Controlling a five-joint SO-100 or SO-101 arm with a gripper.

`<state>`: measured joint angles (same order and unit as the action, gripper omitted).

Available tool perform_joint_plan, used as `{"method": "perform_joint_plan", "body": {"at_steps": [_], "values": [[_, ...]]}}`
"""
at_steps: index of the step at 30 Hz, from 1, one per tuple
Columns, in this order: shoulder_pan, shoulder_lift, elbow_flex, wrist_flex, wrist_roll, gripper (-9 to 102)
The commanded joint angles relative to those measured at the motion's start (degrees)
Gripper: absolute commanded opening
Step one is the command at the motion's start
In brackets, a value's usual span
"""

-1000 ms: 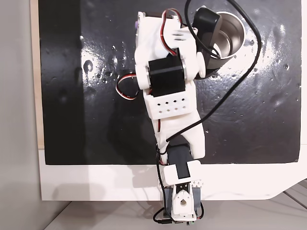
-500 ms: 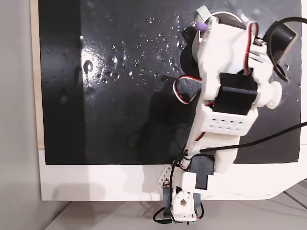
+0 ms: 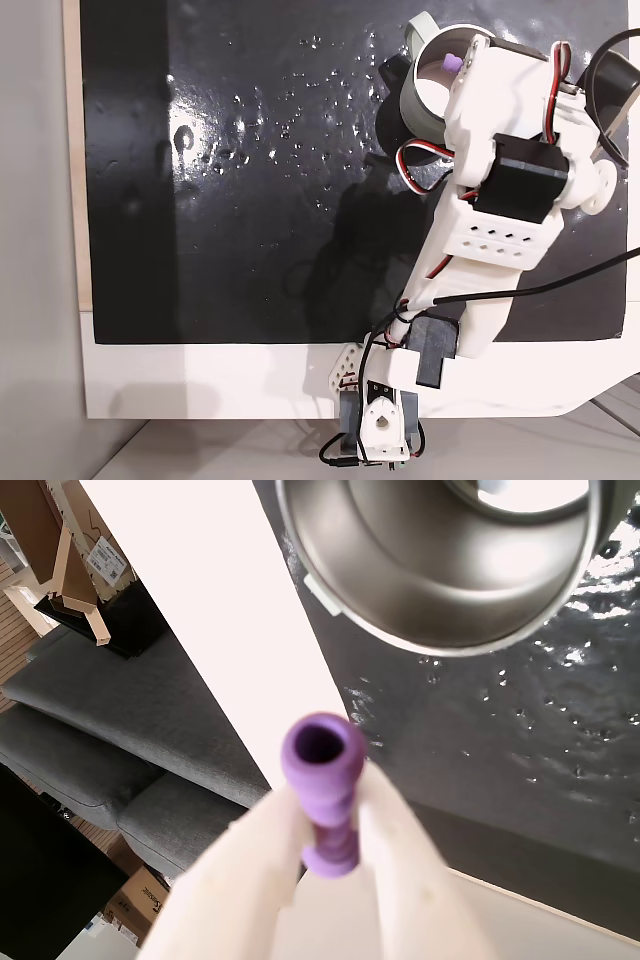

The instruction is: Grasp a pengrip and put it in the cup.

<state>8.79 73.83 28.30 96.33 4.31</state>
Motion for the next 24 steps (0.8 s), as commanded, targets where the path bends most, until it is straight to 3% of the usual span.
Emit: {"method": "perform_joint_plan", "body": {"at_steps": [1, 4, 6, 24], "values": [[0.9, 0.3, -0.6, 0.3, -1.7, 5], [1.3, 0.4, -0.6, 0.3, -1.7, 30], [1.4, 0.5, -0.8, 0.3, -1.7, 38], [1.1, 1.6, -0.4, 0.4, -2.0, 37]]}}
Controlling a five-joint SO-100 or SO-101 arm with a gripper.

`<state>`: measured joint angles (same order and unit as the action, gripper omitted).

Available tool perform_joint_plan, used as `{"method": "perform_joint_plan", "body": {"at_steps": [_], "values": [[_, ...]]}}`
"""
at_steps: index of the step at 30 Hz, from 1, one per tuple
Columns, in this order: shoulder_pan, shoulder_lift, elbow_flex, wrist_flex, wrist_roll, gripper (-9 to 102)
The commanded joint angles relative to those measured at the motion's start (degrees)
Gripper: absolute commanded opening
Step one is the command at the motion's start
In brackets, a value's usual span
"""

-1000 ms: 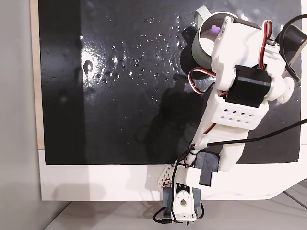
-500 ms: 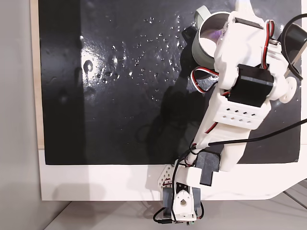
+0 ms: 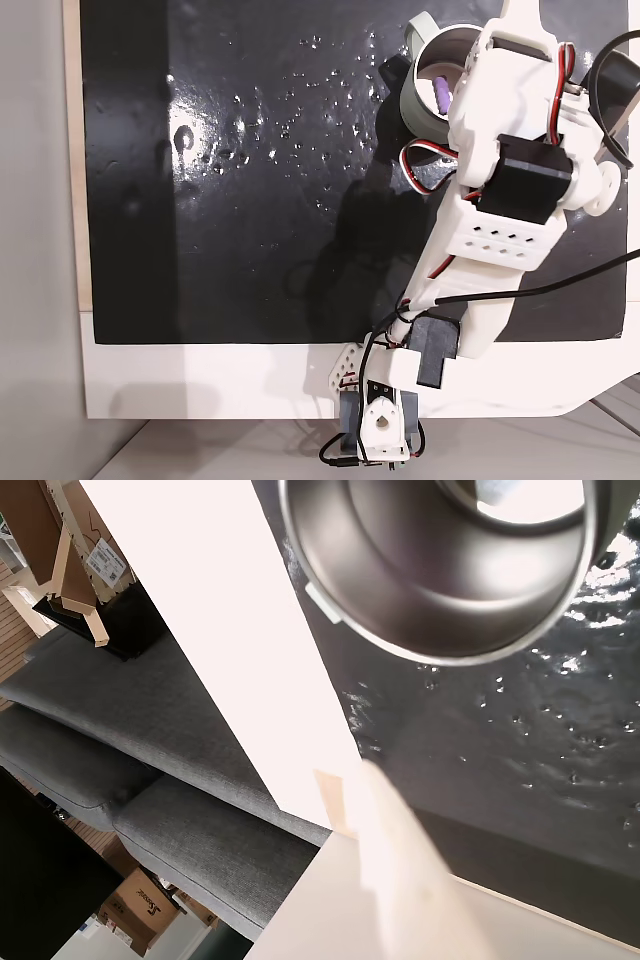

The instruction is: Grasp a pengrip and put it in the cup.

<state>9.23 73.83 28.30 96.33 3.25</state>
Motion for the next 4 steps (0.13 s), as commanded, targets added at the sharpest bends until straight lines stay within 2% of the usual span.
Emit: {"method": "perform_joint_plan", "body": {"at_steps": [1, 4], "values": [[0.6, 1.6, -0.4, 0.4, -1.0, 37], [0.6, 1.6, -0.4, 0.4, -1.1, 37]]}}
